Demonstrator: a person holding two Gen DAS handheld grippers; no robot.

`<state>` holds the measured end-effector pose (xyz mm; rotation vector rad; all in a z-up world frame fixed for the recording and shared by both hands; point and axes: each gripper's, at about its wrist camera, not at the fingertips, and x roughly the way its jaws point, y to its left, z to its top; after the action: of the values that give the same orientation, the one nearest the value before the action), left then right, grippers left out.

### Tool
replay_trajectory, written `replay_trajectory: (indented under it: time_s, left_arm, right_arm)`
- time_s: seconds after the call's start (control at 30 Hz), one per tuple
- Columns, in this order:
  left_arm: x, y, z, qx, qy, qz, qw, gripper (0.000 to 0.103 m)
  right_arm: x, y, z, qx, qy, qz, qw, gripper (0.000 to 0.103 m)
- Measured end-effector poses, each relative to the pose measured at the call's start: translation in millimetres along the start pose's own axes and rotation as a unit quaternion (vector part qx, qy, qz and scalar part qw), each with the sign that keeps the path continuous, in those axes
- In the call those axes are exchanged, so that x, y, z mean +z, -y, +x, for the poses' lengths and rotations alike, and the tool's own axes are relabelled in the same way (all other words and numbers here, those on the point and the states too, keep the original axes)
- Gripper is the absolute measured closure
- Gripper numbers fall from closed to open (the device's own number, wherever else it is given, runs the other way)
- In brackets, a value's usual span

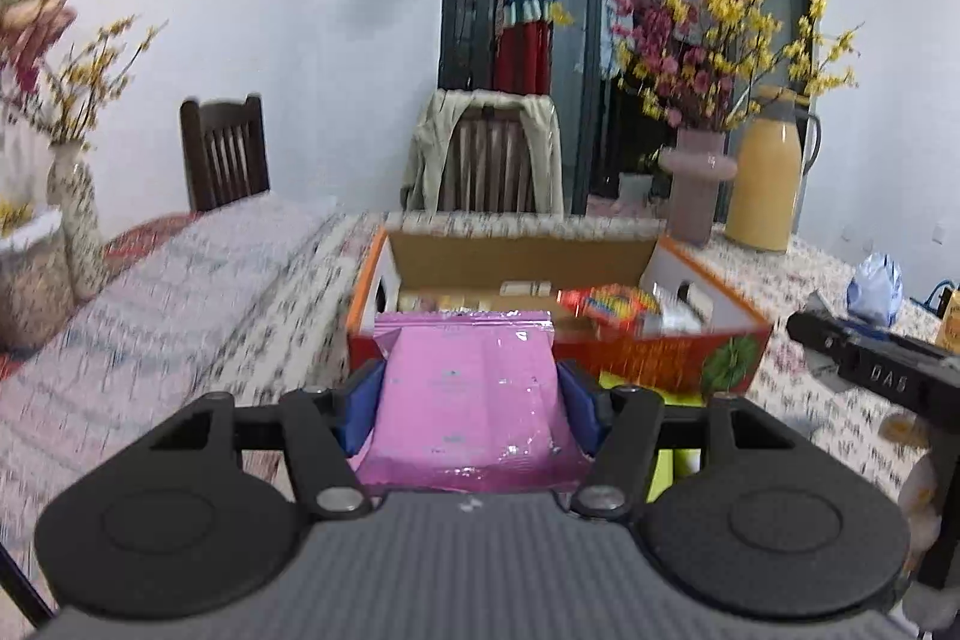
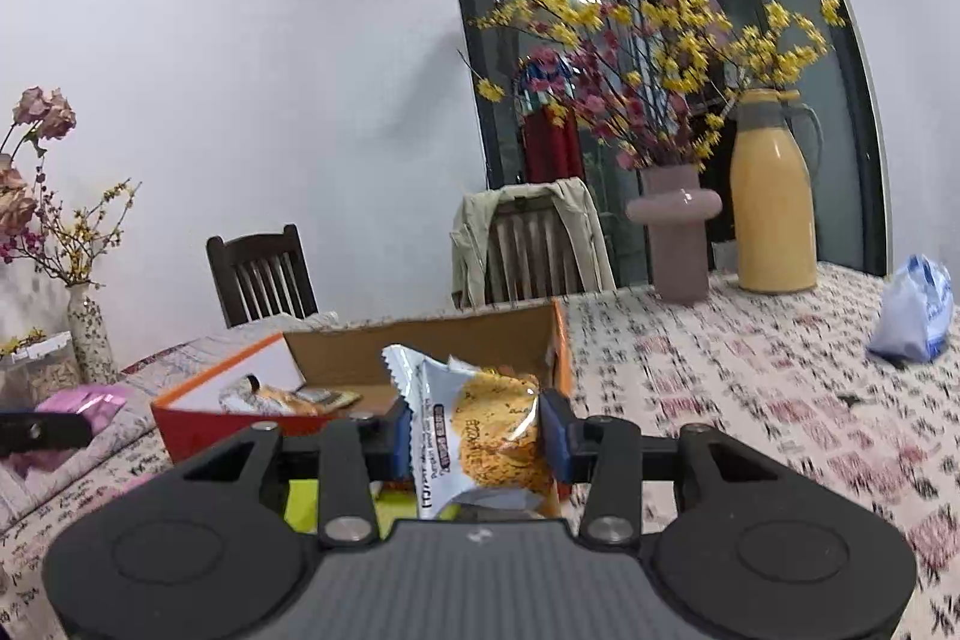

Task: Organize snacks
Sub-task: 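Carry the pink and biscuit packets over the box and open both grippers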

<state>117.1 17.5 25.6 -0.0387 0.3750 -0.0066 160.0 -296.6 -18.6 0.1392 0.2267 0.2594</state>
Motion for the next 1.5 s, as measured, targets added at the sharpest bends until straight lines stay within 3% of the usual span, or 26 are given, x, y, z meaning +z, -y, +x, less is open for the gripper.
replay_trajectory:
  time_s: [0.5, 0.73, 0.83, 1.13, 1.2, 1.23, 1.27, 1.5]
  left_arm:
    - [56, 11, 68, 0.003, 0.041, -0.018, 0.999, 0.04]
    - [41, -4, 114, 0.003, 0.044, -0.043, 0.9981, 0.04]
    - [32, -6, 128, 0.006, 0.026, -0.044, 0.9987, 0.04]
    - [29, -6, 120, 0.008, 0.036, -0.048, 0.9982, 0.038]
    - [30, -8, 117, 0.02, 0.046, -0.055, 0.9972, 0.012]
    - [31, -8, 116, 0.029, 0.054, -0.059, 0.9964, 0.004]
    - [31, -10, 114, 0.036, 0.061, -0.063, 0.9955, 0.0]
    - [32, -15, 118, 0.055, 0.058, -0.08, 0.9936, 0.0]
  right_arm:
    - [52, -41, 73, 0.023, 0.004, -0.023, 0.999, 0.062]
    - [47, -40, 108, 0.022, -0.012, -0.014, 1.0, 0.062]
    - [40, -40, 114, 0.021, -0.019, -0.013, 1.0, 0.062]
    - [35, -40, 116, 0.001, -0.026, -0.015, 1.0, 0.059]
    - [36, -38, 112, -0.001, -0.018, -0.008, 1.0, 0.033]
    - [36, -37, 110, -0.006, -0.011, -0.005, 1.0, 0.013]
    - [37, -36, 108, -0.009, -0.004, -0.003, 1.0, 0.005]
    - [38, -28, 103, -0.009, 0.018, 0.019, 1.0, 0.0]
